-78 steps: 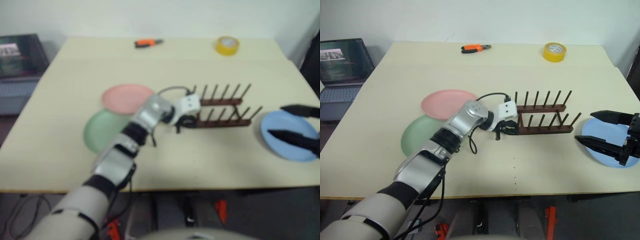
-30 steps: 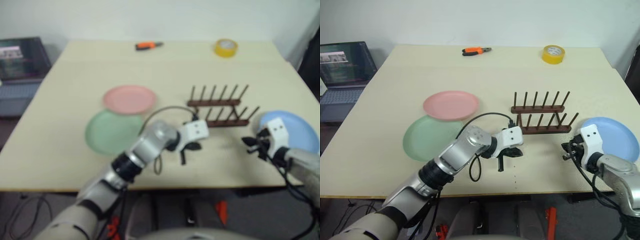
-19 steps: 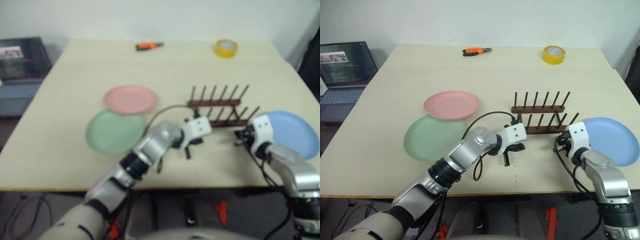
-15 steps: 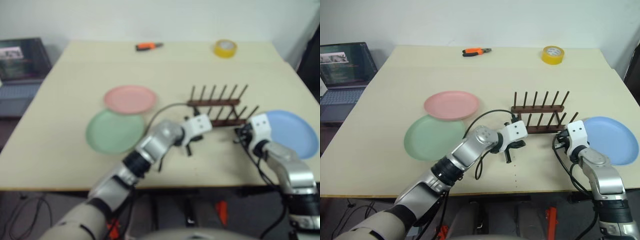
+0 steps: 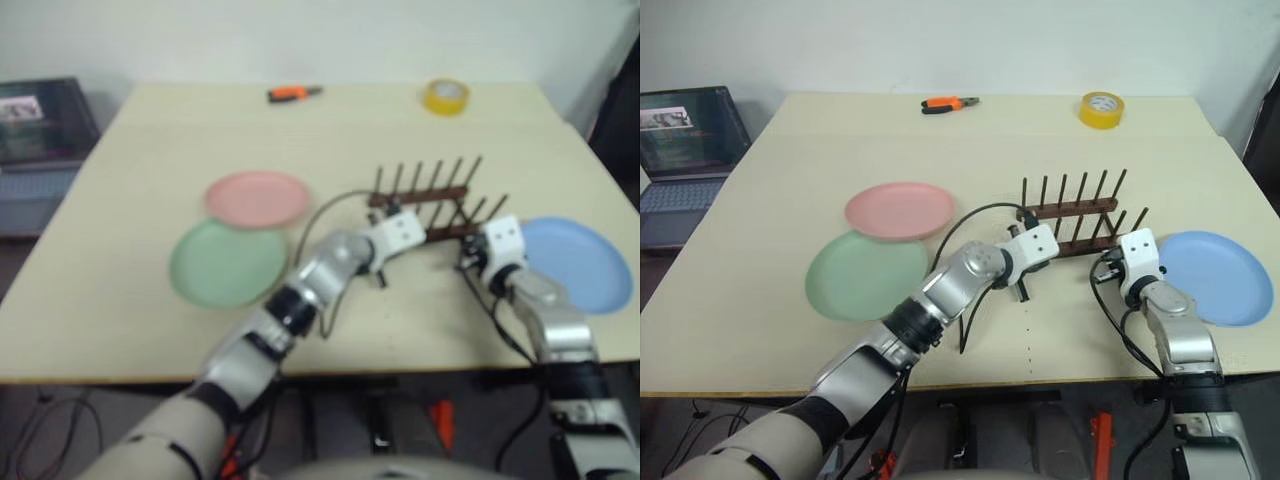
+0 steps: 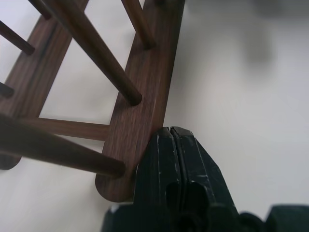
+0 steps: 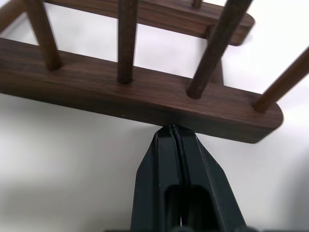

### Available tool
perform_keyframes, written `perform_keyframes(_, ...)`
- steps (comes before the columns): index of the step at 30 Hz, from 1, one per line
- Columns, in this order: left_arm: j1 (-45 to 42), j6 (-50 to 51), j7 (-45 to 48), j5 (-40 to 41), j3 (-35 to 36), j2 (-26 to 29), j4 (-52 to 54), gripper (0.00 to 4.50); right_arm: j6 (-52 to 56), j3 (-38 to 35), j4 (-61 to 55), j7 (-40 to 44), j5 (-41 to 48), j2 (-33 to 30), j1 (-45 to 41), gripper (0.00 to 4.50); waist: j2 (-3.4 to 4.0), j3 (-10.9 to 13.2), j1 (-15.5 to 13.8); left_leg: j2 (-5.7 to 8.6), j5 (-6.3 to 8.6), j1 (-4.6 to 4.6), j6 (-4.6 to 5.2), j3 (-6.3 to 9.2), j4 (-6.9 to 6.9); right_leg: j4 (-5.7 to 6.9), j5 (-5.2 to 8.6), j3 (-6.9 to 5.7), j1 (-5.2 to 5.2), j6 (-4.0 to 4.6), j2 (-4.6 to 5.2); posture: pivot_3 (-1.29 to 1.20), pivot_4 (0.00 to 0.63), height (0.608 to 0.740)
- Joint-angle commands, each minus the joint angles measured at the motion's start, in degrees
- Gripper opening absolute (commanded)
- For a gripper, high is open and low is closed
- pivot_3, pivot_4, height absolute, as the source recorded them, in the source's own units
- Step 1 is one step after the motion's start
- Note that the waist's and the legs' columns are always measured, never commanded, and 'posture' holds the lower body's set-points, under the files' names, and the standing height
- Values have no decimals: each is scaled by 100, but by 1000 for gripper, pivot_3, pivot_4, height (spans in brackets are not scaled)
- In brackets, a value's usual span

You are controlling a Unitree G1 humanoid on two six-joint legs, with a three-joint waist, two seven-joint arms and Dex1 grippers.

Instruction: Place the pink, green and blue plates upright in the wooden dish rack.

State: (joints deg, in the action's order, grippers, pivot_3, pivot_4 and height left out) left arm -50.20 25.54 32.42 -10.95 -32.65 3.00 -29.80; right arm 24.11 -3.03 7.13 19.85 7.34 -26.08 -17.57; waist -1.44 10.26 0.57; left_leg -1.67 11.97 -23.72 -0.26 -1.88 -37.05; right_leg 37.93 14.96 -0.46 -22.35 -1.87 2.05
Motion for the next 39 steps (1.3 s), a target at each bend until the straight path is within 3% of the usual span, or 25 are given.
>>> perform_keyframes(1, -221, -263, -213, -180, 185, -44, -265, 46, -202, 84, 157, 32, -112, 96, -214, 52, 0, 0, 5, 0, 0, -3, 0, -1, 2, -1, 0, 1, -4, 0, -1, 0, 150, 740)
perform_keyframes(29, -898, -1529, -1200, -729, 573, -340, -2121, 46, -615, 159, 1084, 22, -365, 479, -1257, 52, 0, 1, 4, 3, 0, -26, -1, -8, 12, -4, 4, 0, -30, 2, -1, 0, 150, 740)
perform_keyframes(32, -774, -1286, -861, -744, 550, -203, -1551, 46, -393, 199, 552, 282, -227, 406, -1023, 52, 1, 2, 4, 2, 0, -28, -1, -10, 15, -3, 4, 0, -34, 2, 0, 0, 150, 740)
perform_keyframes(37, -184, 231, 660, -331, 695, 509, 1232, 46, 986, 430, -2068, 1468, 733, -166, -84, 52, 10, 6, 13, -1, -1, -79, -4, -8, 17, 12, -8, 1, -92, 28, -4, 0, 150, 740)
perform_keyframes(39, -86, 1098, 1197, 52, 949, 822, 2324, 415, 1646, 366, -3098, 1839, 1297, -537, 193, 0, 17, 11, 28, -5, -1, -90, -5, -2, 16, 13, -8, -4, -99, 31, -4, 0, 150, 740)
